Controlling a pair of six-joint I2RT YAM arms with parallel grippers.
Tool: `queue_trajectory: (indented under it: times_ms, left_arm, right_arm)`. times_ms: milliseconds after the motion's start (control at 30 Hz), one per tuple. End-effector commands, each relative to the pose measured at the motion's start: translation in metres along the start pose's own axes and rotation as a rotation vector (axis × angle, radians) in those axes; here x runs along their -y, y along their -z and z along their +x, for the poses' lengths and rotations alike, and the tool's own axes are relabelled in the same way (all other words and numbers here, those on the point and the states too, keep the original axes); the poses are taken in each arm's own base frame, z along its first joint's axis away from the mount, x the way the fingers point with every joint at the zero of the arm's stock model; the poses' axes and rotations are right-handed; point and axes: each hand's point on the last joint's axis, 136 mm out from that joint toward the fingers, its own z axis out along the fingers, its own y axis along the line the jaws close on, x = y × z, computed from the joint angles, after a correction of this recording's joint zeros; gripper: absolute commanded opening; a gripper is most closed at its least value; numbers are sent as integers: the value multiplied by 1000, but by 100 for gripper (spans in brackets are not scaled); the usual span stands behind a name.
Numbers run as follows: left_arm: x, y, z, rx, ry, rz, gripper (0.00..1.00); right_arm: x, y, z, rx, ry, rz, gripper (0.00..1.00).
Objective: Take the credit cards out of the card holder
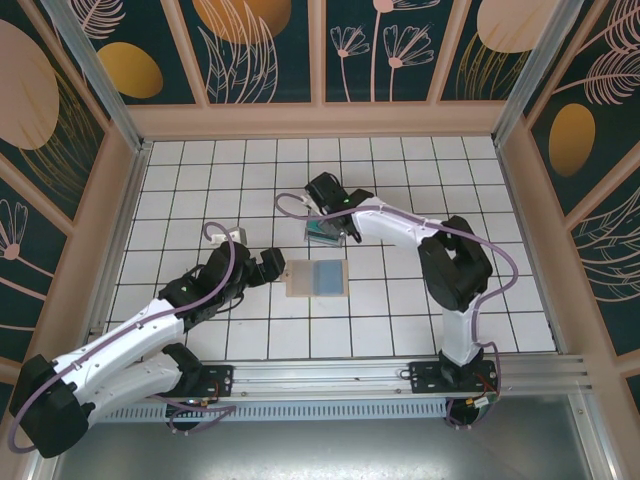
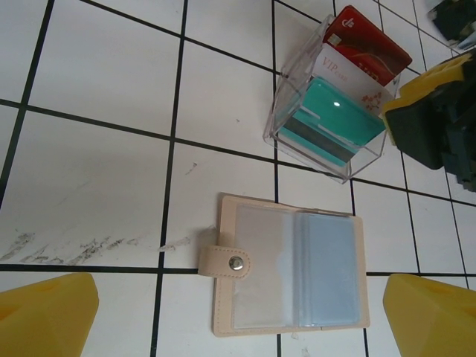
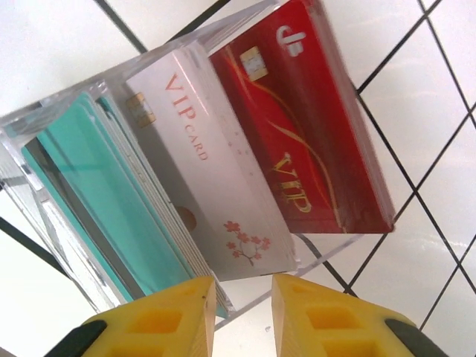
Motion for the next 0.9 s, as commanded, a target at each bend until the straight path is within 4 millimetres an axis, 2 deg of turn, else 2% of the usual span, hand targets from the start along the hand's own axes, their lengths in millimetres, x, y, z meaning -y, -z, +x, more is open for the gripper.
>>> queue_trajectory:
  times_ms: [0,133,167,200,333,367,400,433,467,533,567,600,733,800,867]
  left_arm:
    - [-16,-5,-1,18,3,-76,99]
    - [-30,-4,-15,94,-7,-174,99]
    - [-35,-2,-21,126,-6,-204,99]
    - [-39,1,-28,161,1,-230,99]
    - [-57,12,-51,304,-1,-339,99]
    - [-62,17,-58,338,-2,-372,99]
    - [-67,21,-63,372,-2,-409,99]
    - [-72,25,-69,406,-13,-449,99]
    - [-77,29,-75,440,-26,-488,99]
    - [-87,34,-83,504,-43,-557,99]
    - [-89,35,-88,528,-57,-575,99]
    - [-90,35,-92,544,-76,-580,99]
    - [-100,35,-114,625,-126,-622,99]
    - [-114,35,-124,658,-126,-666,99]
    - [-126,24,-133,619,-160,-665,99]
  right_arm:
    - [27,37,-12,109,-157,33,27]
    - [46,65,3,192,-326,77,28]
    - [53,71,12,211,-397,95,39]
    - [61,78,21,234,-457,107,44]
    - [86,92,63,296,-684,121,48]
    - [97,97,76,316,-742,152,54]
    - [100,101,83,335,-779,170,58]
    - [115,103,102,344,-848,219,64]
    - [122,107,114,359,-897,246,72]
    - [136,111,135,390,-983,289,84]
    - [142,114,145,413,-1022,310,95]
    - [148,114,152,427,-1051,332,99]
    - [171,108,191,441,-1160,435,99]
    - [176,105,196,483,-1133,440,99]
    - [179,108,200,564,-1104,464,99]
